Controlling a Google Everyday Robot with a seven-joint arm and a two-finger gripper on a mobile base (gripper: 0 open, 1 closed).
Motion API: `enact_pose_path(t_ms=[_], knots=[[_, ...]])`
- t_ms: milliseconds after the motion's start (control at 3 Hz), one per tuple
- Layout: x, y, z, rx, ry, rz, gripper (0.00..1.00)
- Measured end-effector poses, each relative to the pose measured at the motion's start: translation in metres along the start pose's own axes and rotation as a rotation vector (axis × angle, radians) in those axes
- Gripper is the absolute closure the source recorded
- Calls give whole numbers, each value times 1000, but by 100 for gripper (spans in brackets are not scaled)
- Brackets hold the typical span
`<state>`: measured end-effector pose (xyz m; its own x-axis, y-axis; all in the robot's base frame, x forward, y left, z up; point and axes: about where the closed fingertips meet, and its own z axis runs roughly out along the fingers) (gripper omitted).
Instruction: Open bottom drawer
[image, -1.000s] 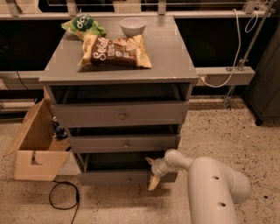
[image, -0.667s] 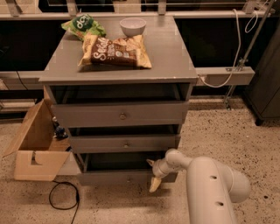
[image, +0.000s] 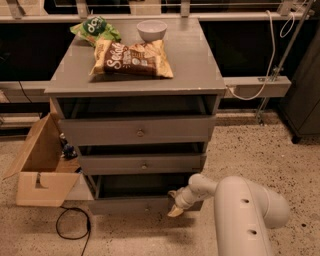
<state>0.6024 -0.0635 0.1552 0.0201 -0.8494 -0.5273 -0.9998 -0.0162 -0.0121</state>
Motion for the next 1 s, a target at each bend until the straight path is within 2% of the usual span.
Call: enact_pose_path(t_ms=[333, 667, 1000], knots=[[-3, -1, -5, 0, 0, 0, 68], [-1, -2, -18, 35, 2, 30, 91], [1, 19, -14, 42, -20, 48, 100]])
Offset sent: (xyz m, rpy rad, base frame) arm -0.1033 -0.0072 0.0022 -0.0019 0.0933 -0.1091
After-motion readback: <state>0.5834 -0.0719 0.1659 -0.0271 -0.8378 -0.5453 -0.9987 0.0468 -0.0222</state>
